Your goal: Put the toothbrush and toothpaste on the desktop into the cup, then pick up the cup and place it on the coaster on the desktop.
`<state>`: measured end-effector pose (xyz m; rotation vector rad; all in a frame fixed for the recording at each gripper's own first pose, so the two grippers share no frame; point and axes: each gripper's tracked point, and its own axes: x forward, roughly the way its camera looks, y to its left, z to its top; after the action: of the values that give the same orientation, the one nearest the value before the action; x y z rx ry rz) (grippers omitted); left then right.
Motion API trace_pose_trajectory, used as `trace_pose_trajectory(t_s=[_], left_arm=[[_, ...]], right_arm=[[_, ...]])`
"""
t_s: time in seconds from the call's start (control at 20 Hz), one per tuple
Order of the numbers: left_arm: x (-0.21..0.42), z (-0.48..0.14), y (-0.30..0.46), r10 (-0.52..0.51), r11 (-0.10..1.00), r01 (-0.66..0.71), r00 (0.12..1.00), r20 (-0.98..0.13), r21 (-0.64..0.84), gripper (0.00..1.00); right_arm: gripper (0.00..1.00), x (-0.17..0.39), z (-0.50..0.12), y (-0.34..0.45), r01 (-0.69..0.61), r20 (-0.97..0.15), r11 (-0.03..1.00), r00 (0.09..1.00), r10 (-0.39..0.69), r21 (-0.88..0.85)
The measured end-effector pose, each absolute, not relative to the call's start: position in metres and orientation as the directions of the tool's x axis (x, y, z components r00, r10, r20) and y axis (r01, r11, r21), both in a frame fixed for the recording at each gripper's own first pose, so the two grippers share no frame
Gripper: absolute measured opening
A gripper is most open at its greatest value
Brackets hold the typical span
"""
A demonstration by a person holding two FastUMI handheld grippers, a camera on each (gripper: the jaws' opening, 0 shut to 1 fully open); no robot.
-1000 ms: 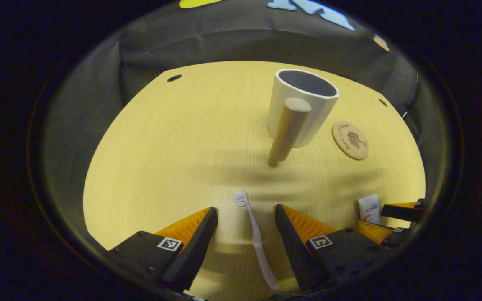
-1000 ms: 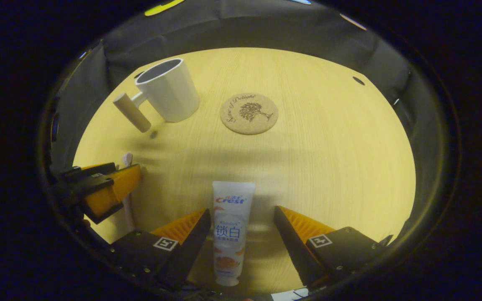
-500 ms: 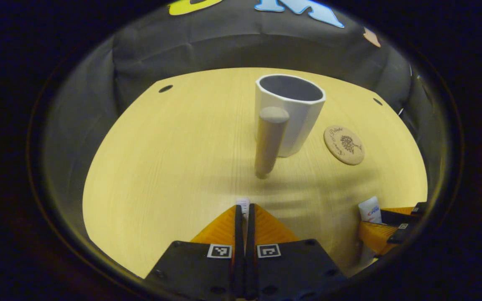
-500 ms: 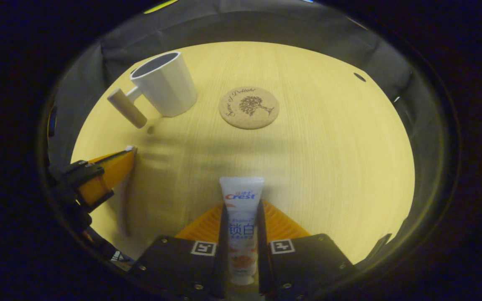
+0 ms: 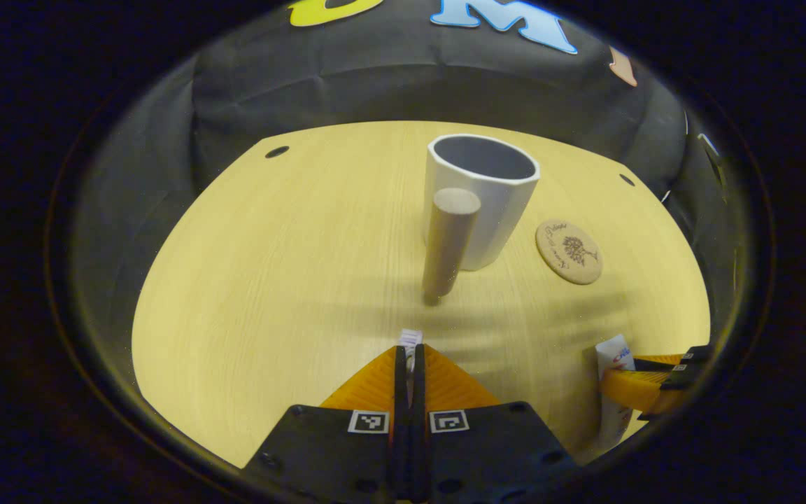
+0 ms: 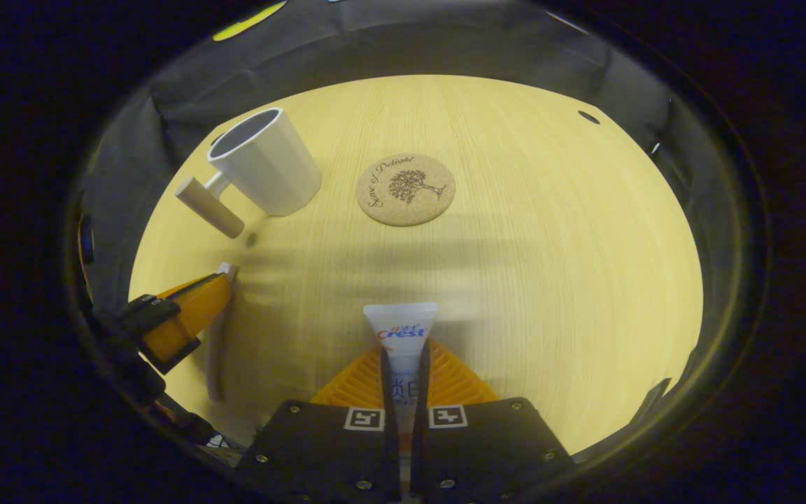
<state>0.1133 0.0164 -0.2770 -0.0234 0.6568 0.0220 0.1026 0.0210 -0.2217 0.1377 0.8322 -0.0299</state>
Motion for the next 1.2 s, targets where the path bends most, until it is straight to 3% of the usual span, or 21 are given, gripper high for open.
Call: trace_pose_trajectory(t_s=[0.25, 0.65, 0.85, 0.95, 1.2], left_arm=[[0.112, -0.256, 0.006, -0.012, 1.000, 0.003, 0.824, -0.566, -0.016, 0.06], [0.090, -0.264, 0.016, 0.002, 1.000, -0.019, 0.800, -0.600, -0.023, 0.07], [0.078, -0.262, 0.010, -0.039, 0.999, 0.022, 0.781, -0.624, -0.035, 0.07], [0.070, -0.270, 0.006, -0.061, 0.998, 0.054, 0.760, -0.647, -0.030, 0.33], [0.066, -0.293, 0.006, -0.055, 0.997, 0.078, 0.691, -0.721, -0.002, 0.29]], right_arm=[[0.08, 0.105, -0.216, 0.018, 0.091, -0.717, 0.986, 0.696, 0.037, 0.139], [0.08, 0.101, -0.217, 0.022, 0.062, -0.709, 0.989, 0.703, 0.055, 0.138], [0.09, 0.099, -0.221, 0.024, 0.055, -0.714, 0.989, 0.698, 0.062, 0.140], [0.08, 0.099, -0.222, 0.026, 0.053, -0.718, 0.988, 0.693, 0.066, 0.142], [0.08, 0.102, -0.221, 0.026, 0.055, -0.714, 0.987, 0.696, 0.071, 0.152]])
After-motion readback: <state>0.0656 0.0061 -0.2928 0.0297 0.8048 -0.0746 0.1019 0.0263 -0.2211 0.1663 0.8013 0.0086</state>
